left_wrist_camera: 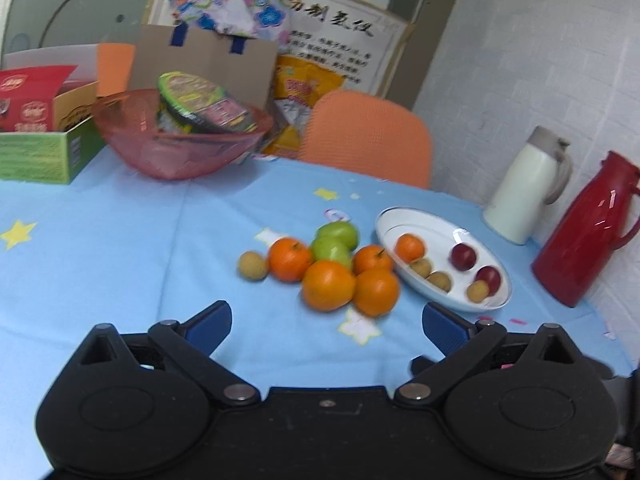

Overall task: Organize fruits
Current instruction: 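Withdraw both tools from the plate toward the remaining fruit, then grasp a mandarin with the left tool while the right tool grasps another mandarin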

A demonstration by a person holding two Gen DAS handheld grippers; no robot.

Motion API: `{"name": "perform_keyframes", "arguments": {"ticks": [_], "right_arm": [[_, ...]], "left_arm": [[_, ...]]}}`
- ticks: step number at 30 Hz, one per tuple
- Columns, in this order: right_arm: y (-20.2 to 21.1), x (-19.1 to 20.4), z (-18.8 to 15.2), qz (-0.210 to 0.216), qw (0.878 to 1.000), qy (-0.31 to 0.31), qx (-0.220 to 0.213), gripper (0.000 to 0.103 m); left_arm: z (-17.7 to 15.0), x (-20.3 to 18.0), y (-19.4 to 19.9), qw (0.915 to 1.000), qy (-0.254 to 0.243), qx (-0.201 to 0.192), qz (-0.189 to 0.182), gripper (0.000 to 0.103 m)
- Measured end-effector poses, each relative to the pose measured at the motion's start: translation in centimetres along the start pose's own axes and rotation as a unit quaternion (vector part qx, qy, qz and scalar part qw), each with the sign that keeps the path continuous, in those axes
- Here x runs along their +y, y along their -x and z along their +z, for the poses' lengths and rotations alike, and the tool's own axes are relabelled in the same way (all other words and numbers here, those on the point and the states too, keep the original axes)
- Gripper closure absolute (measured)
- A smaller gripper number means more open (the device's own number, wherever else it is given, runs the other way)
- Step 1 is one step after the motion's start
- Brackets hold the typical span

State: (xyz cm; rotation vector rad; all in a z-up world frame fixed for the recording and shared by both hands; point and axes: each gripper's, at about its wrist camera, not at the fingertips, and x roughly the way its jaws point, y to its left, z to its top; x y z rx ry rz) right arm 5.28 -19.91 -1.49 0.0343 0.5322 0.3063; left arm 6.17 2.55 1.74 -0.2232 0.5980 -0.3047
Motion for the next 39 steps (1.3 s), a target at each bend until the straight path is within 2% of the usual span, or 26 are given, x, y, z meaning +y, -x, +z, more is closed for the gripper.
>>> {"name": "perform_keyframes", "arguments": {"ticks": [3, 7, 8, 9, 12, 24, 31, 34, 38, 39], "right_arm": [[-0.5, -0.1, 0.4, 0.003, 1.000, -0.010, 0.004, 0.000], [-1.5, -0.2, 1.2, 0.013, 1.000, -0.017, 0.007, 0.000], [-1.9, -0.2, 1.5, 0.015, 1.000, -0.018, 0.009, 0.001], [-2.3, -0.3, 1.7, 0.016, 1.000, -0.019, 0.012, 0.005], [-3.7, -0.4, 2.2, 0.012, 1.000, -0.016, 0.024, 0.013], [-6.6, -0.9, 2.9, 0.030, 0.999, -0.017, 0.036, 0.014], [-7.2, -1.0, 3.1, 0.037, 0.998, -0.013, 0.040, 0.019], [-7.4, -1.0, 3.1, 0.043, 0.998, -0.011, 0.040, 0.026], [-7.4, -0.8, 3.0, 0.039, 0.999, -0.005, 0.038, 0.027], [-7.4, -0.8, 2.9, 0.039, 0.999, -0.008, 0.037, 0.027]], "left_arm": [[1.1, -0.3, -1.1, 0.9998, -0.013, 0.001, -0.018, 0.000], [1.7, 0.1, -3.7, 0.9996, -0.005, 0.025, -0.010, 0.001], [1.9, 0.3, -4.2, 0.9995, 0.002, 0.031, -0.010, 0.008], [2.0, 0.5, -4.7, 0.9993, 0.006, 0.036, -0.011, 0.021], [2.3, 0.8, -6.1, 0.9989, 0.008, 0.046, -0.009, 0.021], [2.4, 2.0, -9.2, 0.9963, 0.030, 0.079, -0.019, 0.020], [2.3, 2.2, -9.9, 0.9956, 0.033, 0.083, -0.028, 0.020], [2.4, 2.4, -10.2, 0.9953, 0.035, 0.086, -0.029, 0.020], [2.4, 2.4, -10.2, 0.9951, 0.035, 0.085, -0.036, 0.021], [2.4, 2.4, -10.1, 0.9951, 0.035, 0.085, -0.036, 0.018]]}}
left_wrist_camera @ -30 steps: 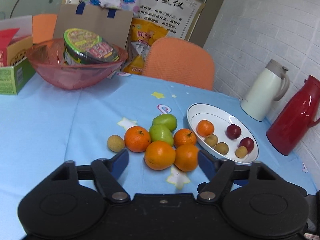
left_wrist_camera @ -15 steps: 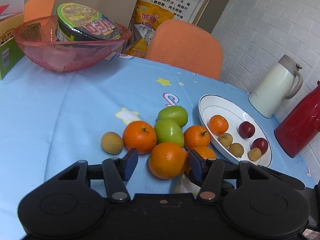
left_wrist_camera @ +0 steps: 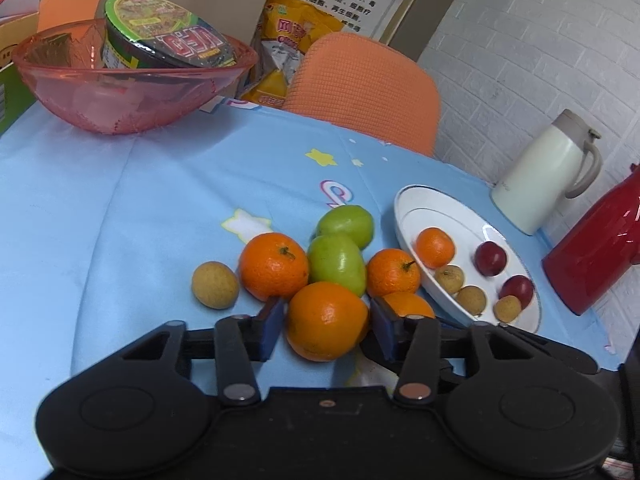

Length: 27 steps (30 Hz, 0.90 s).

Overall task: Organize fruits
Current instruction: 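Grasp a mandarin with the left tool while the right tool grasps another mandarin, then carry both mandarins over the white plate and open both tools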

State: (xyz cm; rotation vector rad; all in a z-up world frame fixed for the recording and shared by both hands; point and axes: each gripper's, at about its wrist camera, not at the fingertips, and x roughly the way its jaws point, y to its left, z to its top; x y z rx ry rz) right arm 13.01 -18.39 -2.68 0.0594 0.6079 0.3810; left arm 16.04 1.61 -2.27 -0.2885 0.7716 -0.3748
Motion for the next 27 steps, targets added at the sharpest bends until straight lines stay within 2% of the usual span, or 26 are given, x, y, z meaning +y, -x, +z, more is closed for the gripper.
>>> {"name": "perform_keyframes", "arguments": {"ticks": [5, 11, 15, 22, 27], "right_arm": [[1.1, 0.1, -0.4, -0.001, 1.000, -0.002, -0.001, 0.028], [3.2, -0.6, -1.1, -0.002, 1.000, -0.013, -0.011, 0.028], [4.9, -1.3, -0.8, -0.010, 0.999, -0.016, -0.026, 0.028], [7.9, -2.9, 1.5, -0.043, 0.996, -0.008, -0.074, 0.028], [9.8, -4.2, 4.2, -0.072, 0.991, 0.008, -0.114, 0.028]], "left_arm": [[-0.5, -0.8, 0.5, 0.9998, -0.017, 0.002, 0.011, 0.018], [-1.2, -2.2, 1.5, 0.9992, -0.038, 0.008, 0.005, 0.018], [-0.9, -3.8, 2.6, 0.9985, -0.055, -0.002, -0.002, 0.018], [0.6, -7.0, 4.5, 0.9957, -0.086, -0.028, -0.021, 0.018], [3.0, -9.7, 5.7, 0.9917, -0.110, -0.056, -0.037, 0.019]]}}
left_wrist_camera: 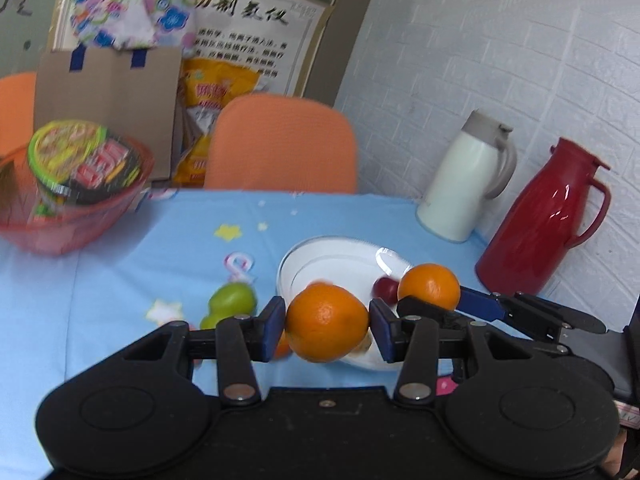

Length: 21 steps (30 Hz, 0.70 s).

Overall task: Organize fruits
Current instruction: 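Carry both mandarins over the white plate and open both tools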

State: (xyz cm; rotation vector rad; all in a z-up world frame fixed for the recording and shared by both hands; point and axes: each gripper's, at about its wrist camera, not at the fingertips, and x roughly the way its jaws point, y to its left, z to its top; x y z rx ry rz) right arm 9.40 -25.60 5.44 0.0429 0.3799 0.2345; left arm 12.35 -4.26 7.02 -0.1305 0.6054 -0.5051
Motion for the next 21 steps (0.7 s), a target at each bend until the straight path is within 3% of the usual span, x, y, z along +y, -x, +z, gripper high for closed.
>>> {"name": "perform_keyframes", "arguments": {"ticks": [5, 11, 15, 21], "right_arm": [[0.5, -1.3, 4.1, -0.014, 0.999, 0.019, -0.042, 0.028], [-1.1, -2.3, 7.0, -0.044, 0.996, 0.044, -0.063, 0.028], [-3.4, -3.6, 6.3, -0.057, 0.996, 0.039, -0.050, 0.028], [-8.1, -5.4, 2.4, -0.083, 0.996, 0.033, 0.020, 0.028]], "left_arm": [[4.6, -1.3, 0.0, 0.9995, -0.003, -0.022, -0.024, 0.019], [9.1, -2.0, -2.4, 0.9990, 0.001, -0.042, -0.015, 0.018], [8.8, -1.4, -5.3, 0.9995, 0.006, -0.026, -0.020, 0.018], [6.4, 0.2, -11.1, 0.9992, 0.014, 0.027, -0.025, 0.018]]}}
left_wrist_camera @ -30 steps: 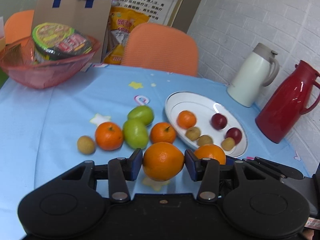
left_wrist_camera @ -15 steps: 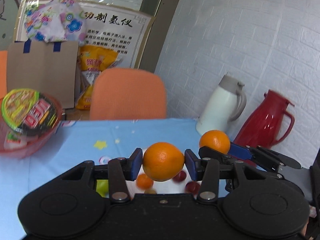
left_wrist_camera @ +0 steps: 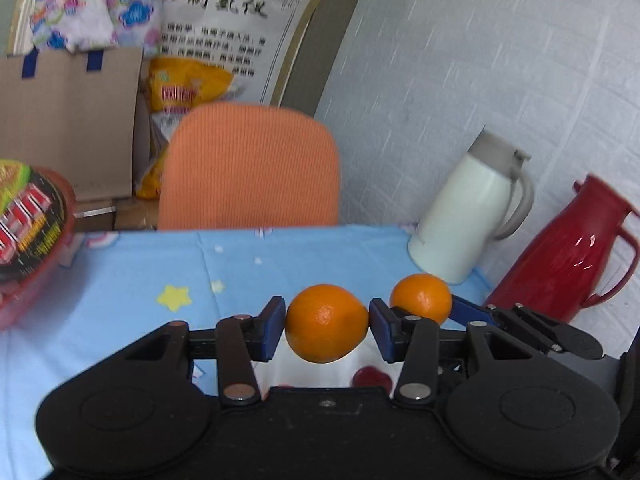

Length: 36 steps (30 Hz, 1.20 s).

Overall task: Organize fruits
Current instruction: 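Carry both mandarins over the white plate and open both tools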

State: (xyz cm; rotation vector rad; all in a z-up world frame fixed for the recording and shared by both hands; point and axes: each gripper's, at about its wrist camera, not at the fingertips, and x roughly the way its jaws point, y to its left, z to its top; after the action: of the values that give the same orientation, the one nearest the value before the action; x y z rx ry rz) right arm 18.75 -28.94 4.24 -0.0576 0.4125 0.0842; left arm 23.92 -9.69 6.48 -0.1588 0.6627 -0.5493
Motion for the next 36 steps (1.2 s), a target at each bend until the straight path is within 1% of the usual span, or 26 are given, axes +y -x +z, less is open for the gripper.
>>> {"name": "perform_keyframes", "arguments": {"ticks": [2, 6, 11, 14, 19, 25, 27, 29, 31, 32, 33, 34, 35, 36], "right_arm": [[-1.3, -0.2, -1.2, 0.001, 1.000, -0.006, 0.019, 0.027], [-3.1, -0.4, -2.3, 0.009, 0.999, -0.021, 0.037, 0.028], [-4.3, 0.2, -2.9, 0.014, 0.999, 0.001, 0.046, 0.028], [-4.7, 0.1, -3.0, 0.024, 0.998, -0.003, 0.054, 0.028], [-5.4, -0.4, -3.5, 0.029, 0.997, -0.020, 0.073, 0.027], [-5.9, -0.1, -3.9, 0.025, 0.996, -0.011, 0.084, 0.027], [-5.9, 0.0, -3.9, 0.024, 0.996, -0.010, 0.087, 0.027], [-6.0, 0.0, -3.8, 0.021, 0.996, -0.010, 0.088, 0.027], [-6.0, -0.1, -3.8, 0.020, 0.996, -0.010, 0.087, 0.026], [-6.0, 0.0, -3.7, 0.020, 0.996, -0.009, 0.085, 0.025], [-5.8, 0.1, -3.7, 0.019, 0.996, -0.008, 0.082, 0.019], [-5.6, 0.1, -3.6, 0.016, 0.997, -0.007, 0.078, 0.014], [-5.4, 0.2, -3.5, 0.014, 0.997, -0.007, 0.073, 0.000], [-5.1, 0.3, -3.4, 0.013, 0.998, -0.005, 0.067, 0.000]], "left_arm": [[-0.4, 0.6, -1.8, 0.9999, 0.007, 0.011, -0.002, 0.018], [-1.1, 1.1, -4.5, 0.9994, 0.013, 0.029, -0.009, 0.018], [-1.8, 1.4, -6.3, 0.9992, 0.010, 0.039, -0.009, 0.017], [-2.0, 1.6, -7.1, 0.9990, 0.006, 0.044, -0.006, 0.017], [-2.4, 1.8, -8.0, 0.9985, 0.009, 0.054, -0.005, 0.017], [-2.8, 2.0, -8.4, 0.9981, 0.009, 0.061, -0.003, 0.017], [-2.9, 2.0, -8.5, 0.9981, 0.008, 0.061, 0.000, 0.017], [-2.8, 2.1, -8.2, 0.9987, 0.009, 0.051, 0.002, 0.016], [-2.7, 2.1, -7.8, 0.9989, 0.014, 0.046, -0.002, 0.011], [-2.6, 2.1, -7.5, 0.9990, 0.015, 0.043, -0.007, 0.007], [-2.5, 2.0, -7.1, 0.9991, 0.013, 0.038, -0.008, 0.000], [-2.4, 1.8, -6.7, 0.9995, 0.010, 0.031, -0.005, 0.000], [-2.3, 1.6, -6.2, 0.9997, 0.005, 0.022, 0.000, 0.000], [-2.3, 1.5, -5.8, 0.9999, 0.002, 0.014, 0.004, 0.000]]}}
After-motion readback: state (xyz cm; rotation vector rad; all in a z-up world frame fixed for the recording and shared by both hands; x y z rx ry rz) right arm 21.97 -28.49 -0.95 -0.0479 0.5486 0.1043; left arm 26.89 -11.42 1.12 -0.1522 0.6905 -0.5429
